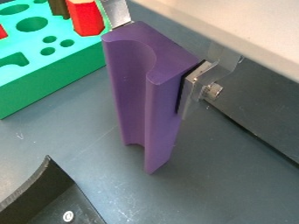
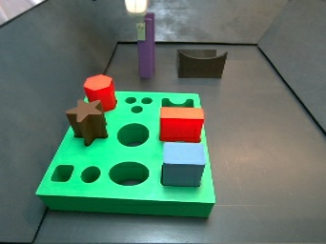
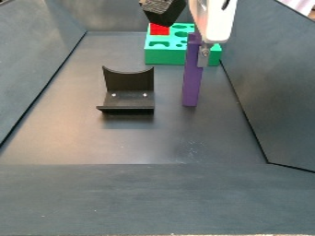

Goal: Pick up the arch object. Move up. Rotate the arch object. Move to above the board. Insert the arch object.
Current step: Move to above the board.

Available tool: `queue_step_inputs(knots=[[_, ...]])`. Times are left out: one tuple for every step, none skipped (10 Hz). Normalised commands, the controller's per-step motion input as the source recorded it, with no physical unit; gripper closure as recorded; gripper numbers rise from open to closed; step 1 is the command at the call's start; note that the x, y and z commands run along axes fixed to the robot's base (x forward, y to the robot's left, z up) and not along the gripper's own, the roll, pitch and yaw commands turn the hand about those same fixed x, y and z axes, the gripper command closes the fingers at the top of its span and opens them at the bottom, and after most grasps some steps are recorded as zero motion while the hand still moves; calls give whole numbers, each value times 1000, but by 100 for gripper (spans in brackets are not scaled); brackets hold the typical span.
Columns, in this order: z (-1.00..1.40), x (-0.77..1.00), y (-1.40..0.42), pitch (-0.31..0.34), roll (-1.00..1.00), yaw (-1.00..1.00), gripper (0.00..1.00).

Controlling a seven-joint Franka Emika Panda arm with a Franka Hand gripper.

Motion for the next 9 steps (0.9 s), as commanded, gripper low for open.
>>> queue_step_inputs(knots=[[1000, 134, 54, 242, 82, 303, 100], [1000, 131, 53, 253, 81, 295, 100], [1000, 126, 48, 237, 85, 202, 100], [1000, 124, 48, 209, 90, 157, 100], [1000, 115, 47, 157, 97, 87, 100], [1000, 110, 45, 127, 95, 59, 100], [1000, 105, 44, 108, 82, 36, 100], [1000, 104, 43, 105, 74, 28, 100], [1000, 99, 43, 106, 67, 22, 100]])
